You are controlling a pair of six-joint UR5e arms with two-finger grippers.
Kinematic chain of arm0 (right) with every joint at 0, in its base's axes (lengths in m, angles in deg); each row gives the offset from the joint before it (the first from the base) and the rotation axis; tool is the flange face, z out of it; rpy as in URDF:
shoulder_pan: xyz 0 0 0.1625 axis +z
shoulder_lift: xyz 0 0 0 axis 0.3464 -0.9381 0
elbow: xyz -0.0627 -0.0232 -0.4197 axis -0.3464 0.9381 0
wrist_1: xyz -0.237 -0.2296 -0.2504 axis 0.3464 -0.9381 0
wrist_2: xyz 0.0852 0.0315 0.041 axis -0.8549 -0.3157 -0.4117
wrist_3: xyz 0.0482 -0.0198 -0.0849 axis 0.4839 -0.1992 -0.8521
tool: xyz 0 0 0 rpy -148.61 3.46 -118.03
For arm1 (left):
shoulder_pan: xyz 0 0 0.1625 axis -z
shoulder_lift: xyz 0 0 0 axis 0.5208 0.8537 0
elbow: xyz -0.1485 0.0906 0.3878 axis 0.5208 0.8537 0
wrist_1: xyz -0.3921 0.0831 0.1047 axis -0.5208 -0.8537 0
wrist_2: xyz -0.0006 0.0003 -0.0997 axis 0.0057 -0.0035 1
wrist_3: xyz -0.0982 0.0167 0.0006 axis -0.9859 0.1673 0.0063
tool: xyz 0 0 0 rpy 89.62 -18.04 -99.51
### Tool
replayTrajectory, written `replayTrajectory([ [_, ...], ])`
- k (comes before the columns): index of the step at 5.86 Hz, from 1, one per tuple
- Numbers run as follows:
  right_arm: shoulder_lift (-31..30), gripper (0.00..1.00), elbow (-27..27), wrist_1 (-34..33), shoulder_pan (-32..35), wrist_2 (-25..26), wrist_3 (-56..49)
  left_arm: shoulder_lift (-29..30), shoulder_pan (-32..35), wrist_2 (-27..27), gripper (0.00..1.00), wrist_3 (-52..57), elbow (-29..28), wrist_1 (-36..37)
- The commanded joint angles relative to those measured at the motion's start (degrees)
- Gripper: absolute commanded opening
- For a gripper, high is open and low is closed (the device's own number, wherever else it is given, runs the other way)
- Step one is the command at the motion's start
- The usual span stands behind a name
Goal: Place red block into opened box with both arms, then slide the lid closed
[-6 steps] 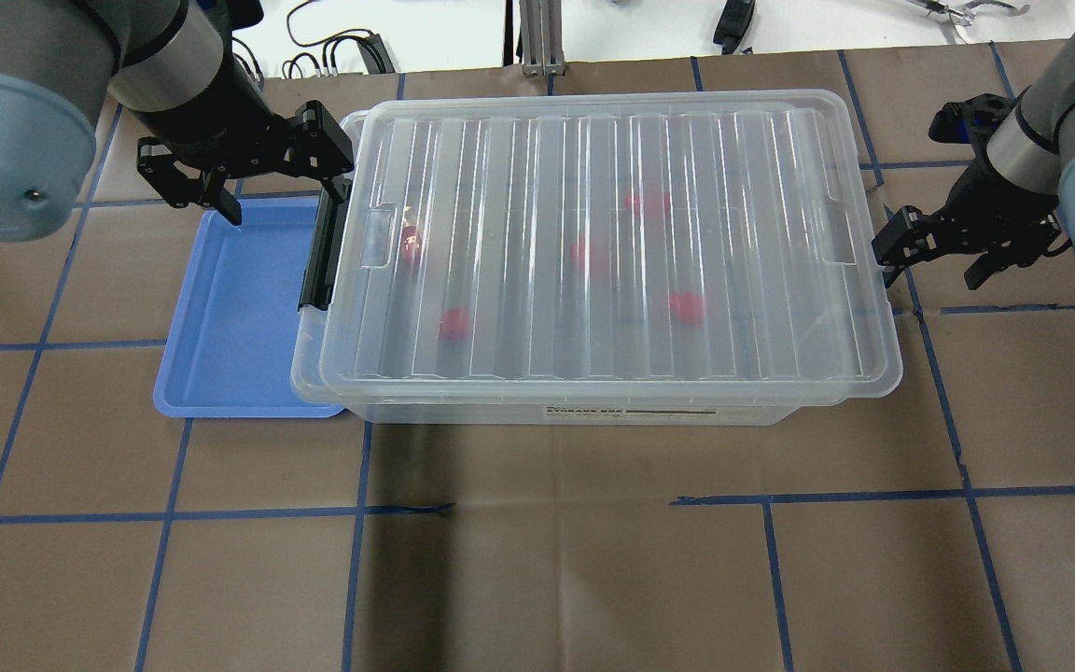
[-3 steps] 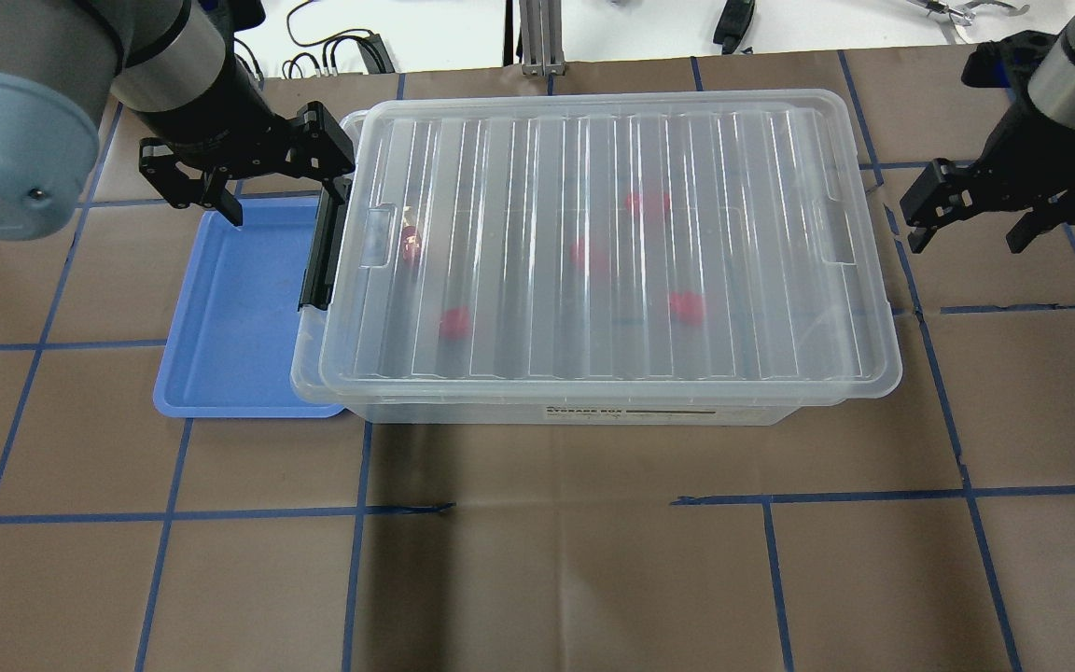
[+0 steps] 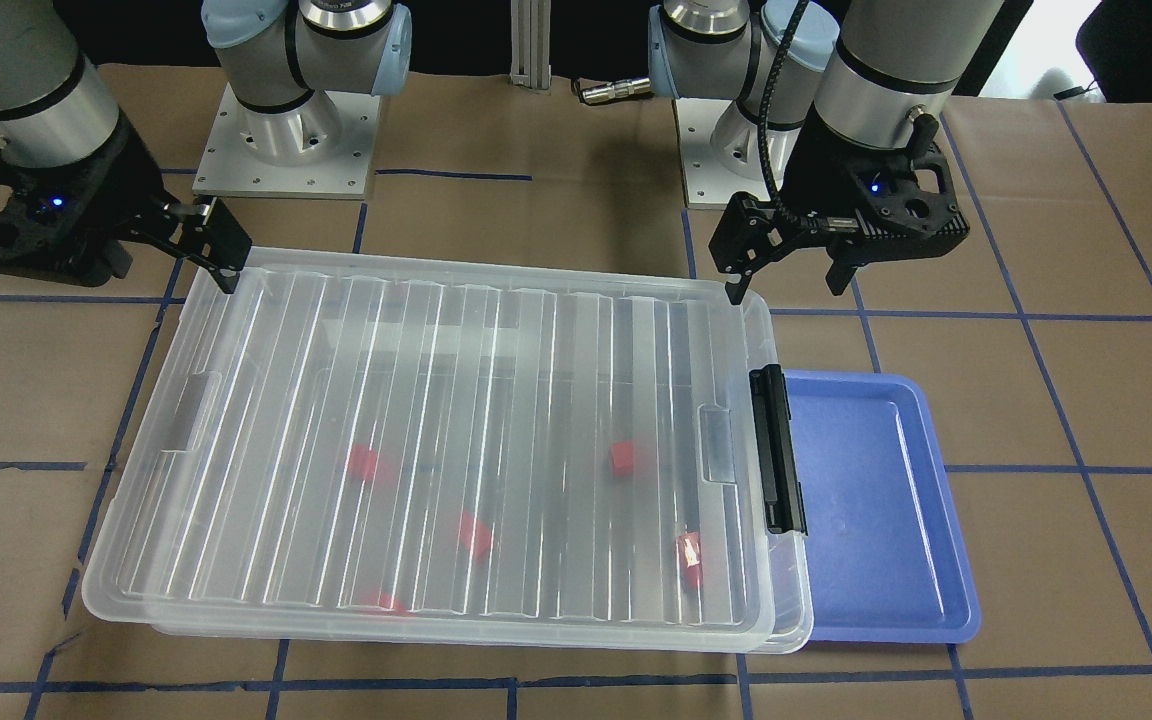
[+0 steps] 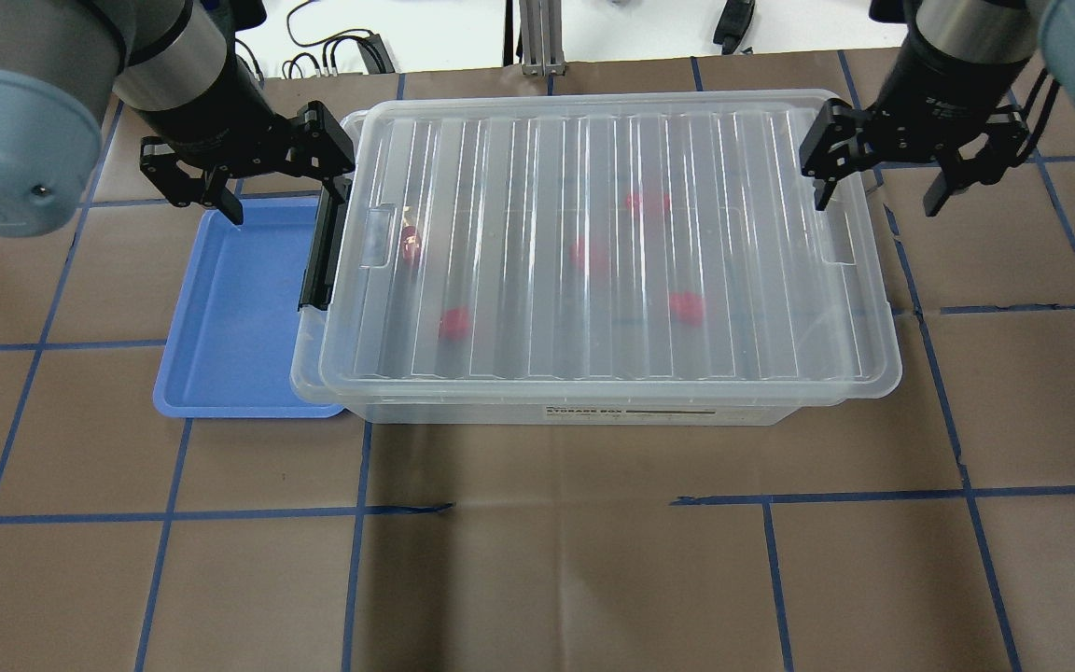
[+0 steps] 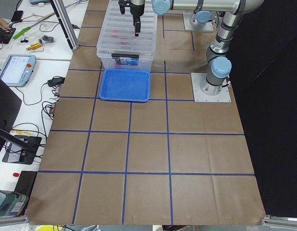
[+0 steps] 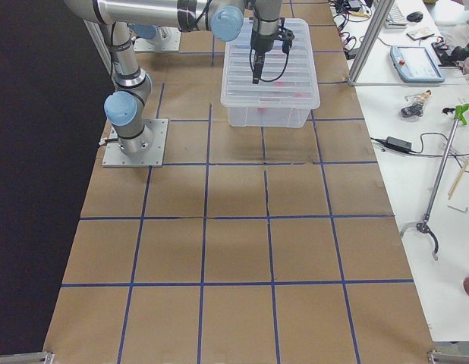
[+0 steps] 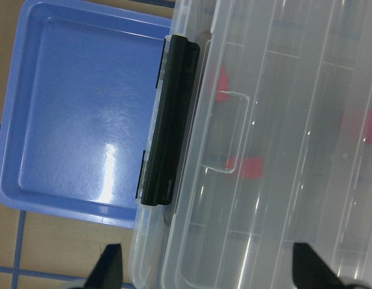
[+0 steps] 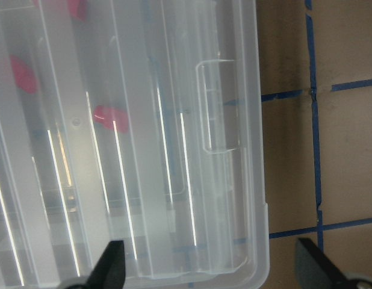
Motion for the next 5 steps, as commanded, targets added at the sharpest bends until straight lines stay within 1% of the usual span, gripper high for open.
replayTrajectory([
  [1,0.4,1.00,1.3,0.2,1.4,-0.1,1.5,0.1,0.0,0.0,0.98,0.6,0.1,0.1],
  [2,0.1,1.00,1.5,0.3,1.4,-0.1,1.5,0.7,0.1,0.0,0.98,0.9,0.0,0.2],
  [4,0.1,1.00,1.4,0.5,1.5,-0.1,1.5,-0.3,0.0,-0.1,0.98,0.9,0.4,0.8],
  [5,0.2,1.00,1.2,0.5,1.5,-0.1,1.5,0.7,0.0,0.0,0.98,0.9,0.4,2.0],
])
